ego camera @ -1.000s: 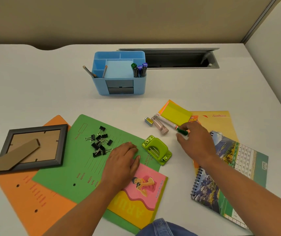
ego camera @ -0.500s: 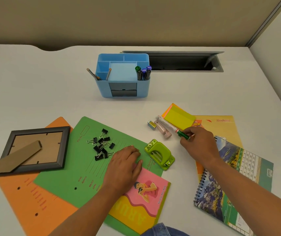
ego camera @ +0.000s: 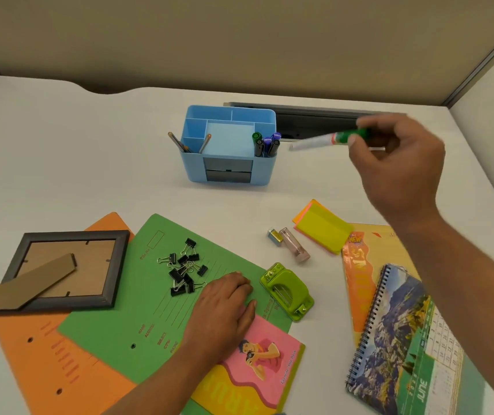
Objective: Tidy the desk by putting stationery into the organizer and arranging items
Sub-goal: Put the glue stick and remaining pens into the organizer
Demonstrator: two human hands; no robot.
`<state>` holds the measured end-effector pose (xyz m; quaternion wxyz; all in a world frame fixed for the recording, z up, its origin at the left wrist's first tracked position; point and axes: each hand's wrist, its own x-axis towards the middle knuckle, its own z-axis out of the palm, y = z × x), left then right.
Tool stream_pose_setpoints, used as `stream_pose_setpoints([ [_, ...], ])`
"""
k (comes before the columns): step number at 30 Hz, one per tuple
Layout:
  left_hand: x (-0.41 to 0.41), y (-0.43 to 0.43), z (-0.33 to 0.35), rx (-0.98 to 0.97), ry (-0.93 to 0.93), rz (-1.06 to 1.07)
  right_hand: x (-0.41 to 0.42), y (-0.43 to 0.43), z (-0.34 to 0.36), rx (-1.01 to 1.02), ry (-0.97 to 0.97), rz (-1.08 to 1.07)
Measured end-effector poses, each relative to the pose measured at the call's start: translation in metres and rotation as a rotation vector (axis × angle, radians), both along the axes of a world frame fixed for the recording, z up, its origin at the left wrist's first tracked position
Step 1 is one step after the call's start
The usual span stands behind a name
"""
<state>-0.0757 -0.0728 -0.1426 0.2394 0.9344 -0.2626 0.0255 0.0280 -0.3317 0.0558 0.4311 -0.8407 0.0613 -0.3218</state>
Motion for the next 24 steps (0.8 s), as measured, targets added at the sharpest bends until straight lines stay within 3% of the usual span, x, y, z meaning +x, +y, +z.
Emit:
stream_pose_setpoints([
  [4, 0.0, 0.0, 0.001, -0.012, -0.023, -0.001, 0.052, 0.008, 0.022, -0.083, -0.01, 0.099],
  [15, 0.002, -0.001, 0.001, -0.041, -0.021, -0.009, 0.135, 0.027, -0.017, -0.53, 0.302, 0.298],
  [19, 0.004, -0.001, 0.0, -0.04, -0.013, -0.007, 0.137, 0.032, -0.026, -0.481, 0.381, 0.325],
  [24, 0.005, -0.001, 0.0, -0.041, -0.01, -0.007, 0.124, 0.025, -0.028, -0.349, 0.348, 0.287],
])
